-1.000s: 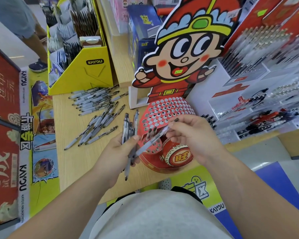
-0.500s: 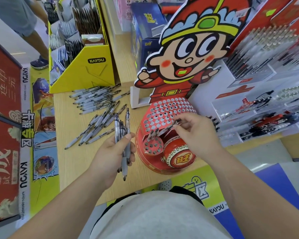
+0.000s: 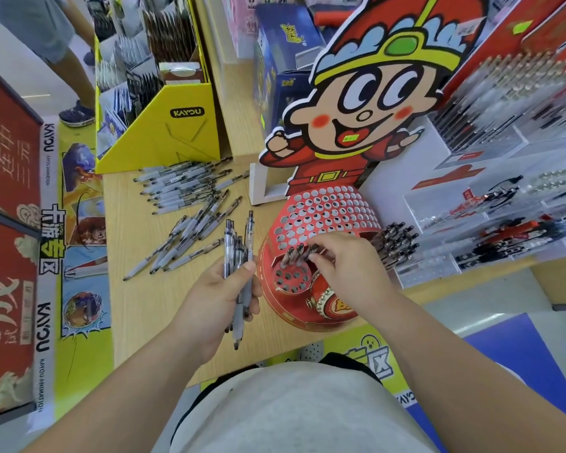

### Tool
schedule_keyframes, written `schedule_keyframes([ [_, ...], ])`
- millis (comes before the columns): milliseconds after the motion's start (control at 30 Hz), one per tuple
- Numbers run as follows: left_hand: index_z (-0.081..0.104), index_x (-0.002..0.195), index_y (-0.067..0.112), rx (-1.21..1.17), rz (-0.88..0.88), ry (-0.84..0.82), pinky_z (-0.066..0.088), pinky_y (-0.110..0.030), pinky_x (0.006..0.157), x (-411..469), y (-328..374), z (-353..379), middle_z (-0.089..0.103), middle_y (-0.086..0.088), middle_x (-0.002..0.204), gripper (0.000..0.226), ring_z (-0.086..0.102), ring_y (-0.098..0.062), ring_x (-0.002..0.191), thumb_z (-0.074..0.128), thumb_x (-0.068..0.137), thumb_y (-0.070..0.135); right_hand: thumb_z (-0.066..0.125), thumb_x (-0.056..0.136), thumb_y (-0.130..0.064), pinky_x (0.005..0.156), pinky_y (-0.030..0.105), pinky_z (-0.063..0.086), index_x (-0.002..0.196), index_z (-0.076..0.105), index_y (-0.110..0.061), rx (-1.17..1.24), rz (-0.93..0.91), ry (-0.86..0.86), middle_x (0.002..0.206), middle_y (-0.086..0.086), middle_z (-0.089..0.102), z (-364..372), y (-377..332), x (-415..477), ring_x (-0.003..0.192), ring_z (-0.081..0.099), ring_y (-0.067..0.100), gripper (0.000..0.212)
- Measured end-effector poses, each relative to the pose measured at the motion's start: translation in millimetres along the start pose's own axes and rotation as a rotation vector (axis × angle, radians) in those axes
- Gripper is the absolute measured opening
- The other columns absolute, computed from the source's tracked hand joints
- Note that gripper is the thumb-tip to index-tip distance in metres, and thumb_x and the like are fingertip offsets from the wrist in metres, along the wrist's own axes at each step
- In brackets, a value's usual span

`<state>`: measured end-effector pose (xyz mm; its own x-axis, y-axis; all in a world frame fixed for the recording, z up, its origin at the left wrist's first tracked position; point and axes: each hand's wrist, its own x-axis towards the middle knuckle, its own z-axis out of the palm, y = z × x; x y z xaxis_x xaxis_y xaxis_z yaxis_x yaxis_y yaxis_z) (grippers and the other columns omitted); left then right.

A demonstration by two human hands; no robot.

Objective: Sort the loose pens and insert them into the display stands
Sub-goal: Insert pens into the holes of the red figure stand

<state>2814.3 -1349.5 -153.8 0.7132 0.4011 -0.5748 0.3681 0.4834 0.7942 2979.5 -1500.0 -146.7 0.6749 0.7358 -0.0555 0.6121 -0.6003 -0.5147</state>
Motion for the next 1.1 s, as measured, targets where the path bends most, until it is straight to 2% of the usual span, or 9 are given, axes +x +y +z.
schedule_keyframes([
  [133,0.055,0.103,0.018,0.012,0.017,-0.02,0.044,-0.037,0.058,-3.0,-0.1,0.3,0.062,-0.011,0.078,0.014,0.055,-0.024,0.061,0.054,0.104,0.031,0.068,0.093,-0.02,0.084,0.032,0.05,0.121,0.07,-0.017,-0.061,-0.003,-0.023,0.111,0.003,0.071,5.9,-2.5,2.7,0.095,0.065,0.022,0.028],
  [333,0.054,0.097,0.017,0.011,0.028,-0.062,0.044,-0.036,0.055,-8.2,3.7,-0.3,0.062,-0.011,0.077,0.013,0.054,-0.024,0.059,0.054,0.104,0.027,0.066,0.094,-0.022,0.089,0.034,0.051,0.124,0.068,-0.019,-0.1,0.004,-0.041,0.118,0.001,0.07,6.9,-7.9,4.6,0.102,0.065,0.022,0.03],
  [467,0.053,0.093,0.011,0.042,0.039,-0.123,0.044,-0.035,0.055,-12.6,8.3,-0.3,0.061,-0.013,0.076,0.016,0.052,-0.024,0.057,0.055,0.103,0.024,0.069,0.089,-0.019,0.087,0.033,0.052,0.126,0.067,-0.021,-0.071,0.046,-0.071,0.116,-0.001,0.066,-4.6,-13.2,5.4,0.086,0.061,0.011,0.037],
  [533,0.052,0.094,0.008,0.064,0.046,-0.169,0.045,-0.033,0.053,-14.4,10.8,0.2,0.06,-0.013,0.075,0.017,0.05,-0.024,0.054,0.055,0.103,0.022,0.067,0.088,-0.016,0.079,0.026,0.049,0.121,0.068,-0.022,0.034,0.059,-0.001,0.105,-0.008,0.065,-15.2,-22.4,6.1,0.074,0.053,-0.001,0.033],
  [600,0.053,0.094,0.008,0.09,0.057,-0.225,0.045,-0.032,0.052,-16.0,13.5,1.1,0.061,-0.012,0.074,0.016,0.049,-0.024,0.053,0.055,0.103,0.021,0.067,0.092,-0.02,0.069,0.016,0.047,0.112,0.07,-0.027,0.289,0.142,0.006,0.094,-0.01,0.067,-27.3,-35.8,6.1,0.069,0.056,-0.001,0.021],
  [700,0.054,0.088,0.012,0.114,0.074,-0.3,0.044,-0.032,0.052,-16.3,17.1,4.1,0.061,-0.014,0.073,0.015,0.048,-0.025,0.052,0.057,0.101,0.018,0.069,0.094,-0.024,0.054,0.018,0.045,0.096,0.075,-0.02,0.72,0.276,-0.11,0.079,0.008,0.07,-37.6,-50.6,4.0,0.062,0.06,0.008,0.007],
  [833,0.064,0.079,0.028,0.139,0.089,-0.323,0.045,-0.031,0.053,-15.1,19.0,6.5,0.063,-0.012,0.073,0.02,0.049,-0.024,0.053,0.062,0.098,0.021,0.073,0.09,-0.018,0.048,0.021,0.045,0.09,0.074,-0.011,0.825,0.322,-0.099,0.071,0.006,0.069,-33.8,-51.0,-2.4,0.059,0.062,0.012,0.006],
  [967,0.061,0.097,0.012,0.167,0.079,-0.288,0.045,-0.033,0.056,-13.9,15.3,3.7,0.066,-0.011,0.077,0.009,0.053,-0.023,0.057,0.06,0.101,0.021,0.072,0.09,-0.008,0.05,0.021,0.048,0.094,0.073,-0.006,0.885,0.375,-0.109,0.07,0.005,0.07,-34.5,-47.6,-6.4,0.062,0.064,0.013,0.005],
  [1100,0.06,0.103,0.006,0.211,0.085,-0.259,0.043,-0.033,0.056,-10.4,12.8,0.6,0.067,-0.009,0.076,0.007,0.054,-0.023,0.059,0.059,0.101,0.013,0.069,0.091,-0.005,0.063,0.026,0.059,0.096,0.075,-0.007,0.962,0.427,-0.096,0.084,0.018,0.074,-36.5,-45.2,-7.5,0.072,0.07,0.019,0.008],
])
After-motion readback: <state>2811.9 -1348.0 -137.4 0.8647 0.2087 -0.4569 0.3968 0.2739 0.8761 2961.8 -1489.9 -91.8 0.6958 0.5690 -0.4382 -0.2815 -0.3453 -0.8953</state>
